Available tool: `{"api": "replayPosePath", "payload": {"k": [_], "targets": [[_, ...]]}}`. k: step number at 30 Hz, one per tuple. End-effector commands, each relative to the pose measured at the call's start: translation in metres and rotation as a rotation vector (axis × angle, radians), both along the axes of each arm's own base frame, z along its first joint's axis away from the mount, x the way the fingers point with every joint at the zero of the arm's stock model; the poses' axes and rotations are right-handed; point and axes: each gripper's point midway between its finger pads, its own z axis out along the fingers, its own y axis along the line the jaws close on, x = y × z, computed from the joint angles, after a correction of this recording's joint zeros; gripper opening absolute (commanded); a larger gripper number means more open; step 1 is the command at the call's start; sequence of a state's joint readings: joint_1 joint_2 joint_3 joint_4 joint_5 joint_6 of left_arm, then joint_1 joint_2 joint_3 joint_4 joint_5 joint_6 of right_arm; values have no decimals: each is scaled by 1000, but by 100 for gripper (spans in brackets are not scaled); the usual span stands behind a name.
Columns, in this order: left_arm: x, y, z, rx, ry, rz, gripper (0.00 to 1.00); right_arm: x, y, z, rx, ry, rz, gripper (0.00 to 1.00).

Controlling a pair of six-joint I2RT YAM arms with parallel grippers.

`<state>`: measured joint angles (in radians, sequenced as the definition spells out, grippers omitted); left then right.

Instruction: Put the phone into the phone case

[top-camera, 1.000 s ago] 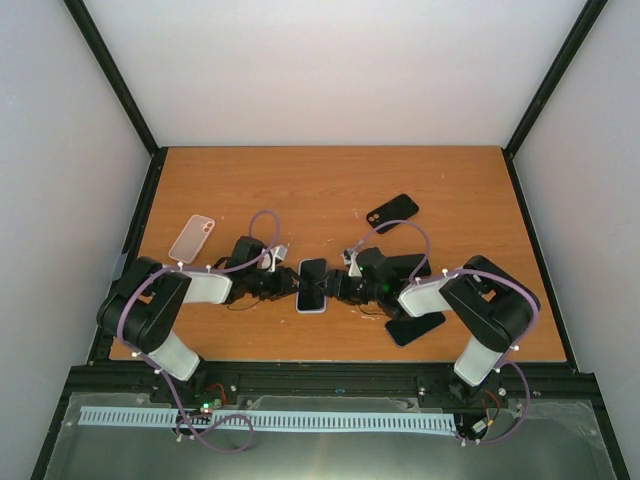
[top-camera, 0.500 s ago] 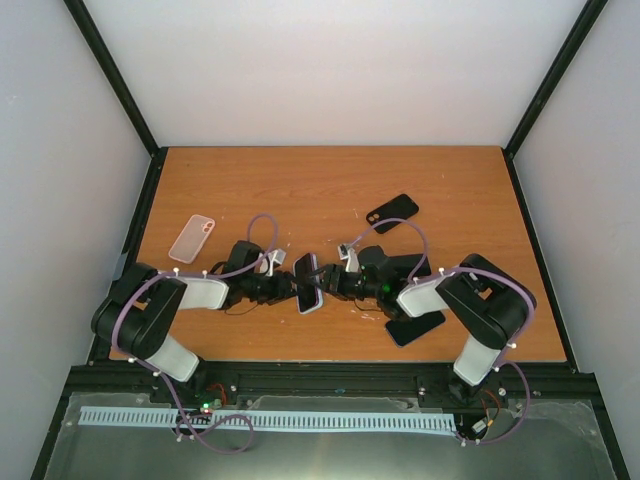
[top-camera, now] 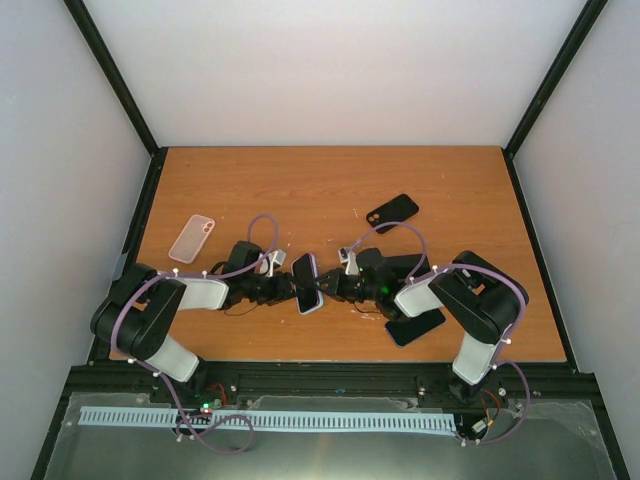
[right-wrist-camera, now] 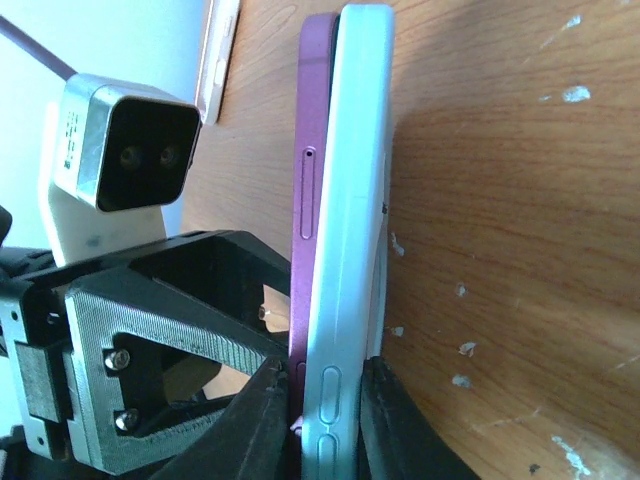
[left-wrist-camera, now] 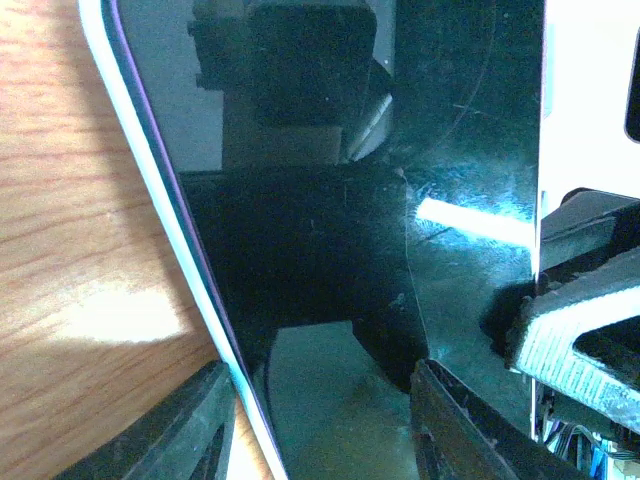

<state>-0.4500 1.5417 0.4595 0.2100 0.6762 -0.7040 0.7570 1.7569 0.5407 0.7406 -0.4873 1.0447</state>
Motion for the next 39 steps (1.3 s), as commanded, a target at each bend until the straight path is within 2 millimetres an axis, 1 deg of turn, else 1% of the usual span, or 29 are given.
{"api": "replayPosePath", "payload": {"k": [1, 5, 7, 8, 10, 11, 12, 15, 18, 22, 24, 26, 28, 30, 31, 33, 35, 39], "targets": [[-1, -1, -5, 34, -4, -23, 49, -5, 13, 20, 80, -66, 54, 9], [-1, -2, -7, 36, 5, -22, 49, -3, 14, 19, 67, -61, 55, 3], [0, -1, -9, 44, 13, -17, 48, -3, 14, 13, 32, -40, 55, 4], [0, -1, -10, 47, 17, -16, 47, -3, 14, 12, 25, -41, 60, 9], [0, -1, -11, 52, 19, -15, 47, -3, 12, 14, 19, -43, 55, 23], [1, 0, -12, 55, 19, -13, 47, -3, 12, 14, 13, -45, 53, 27], [1, 0, -12, 58, 20, -11, 47, -2, 11, 16, 6, -50, 52, 26], [2, 1, -13, 68, 22, -2, 46, 0, 9, 15, -25, -55, 46, 14], [4, 0, -10, 63, 20, 4, 46, 1, 6, 13, -56, -54, 34, 4], [4, 0, -5, 52, 21, 14, 46, 2, 4, 10, -77, -52, 27, 3], [6, -1, 1, 43, 10, 20, 48, 2, 2, 10, -86, -59, 26, 3], [10, -2, 12, 32, -12, 26, 53, 2, 1, 15, -82, -80, 25, 3], [13, -2, 27, 15, -39, 31, 56, 0, -2, 25, -69, -108, 20, 3], [15, -1, 44, -11, -67, 42, 65, 0, -7, 40, -62, -146, 11, 3], [16, 0, 54, -31, -83, 47, 69, -1, -10, 56, -47, -183, 5, 3], [16, 0, 76, -84, -124, 45, 75, -2, -18, 77, -40, -235, -19, 3], [14, -3, 102, -151, -181, 35, 81, -3, -28, 95, -27, -280, -59, 3], [7, -11, 151, -284, -276, -12, 84, -12, -42, 138, 78, -340, -110, 3]]}}
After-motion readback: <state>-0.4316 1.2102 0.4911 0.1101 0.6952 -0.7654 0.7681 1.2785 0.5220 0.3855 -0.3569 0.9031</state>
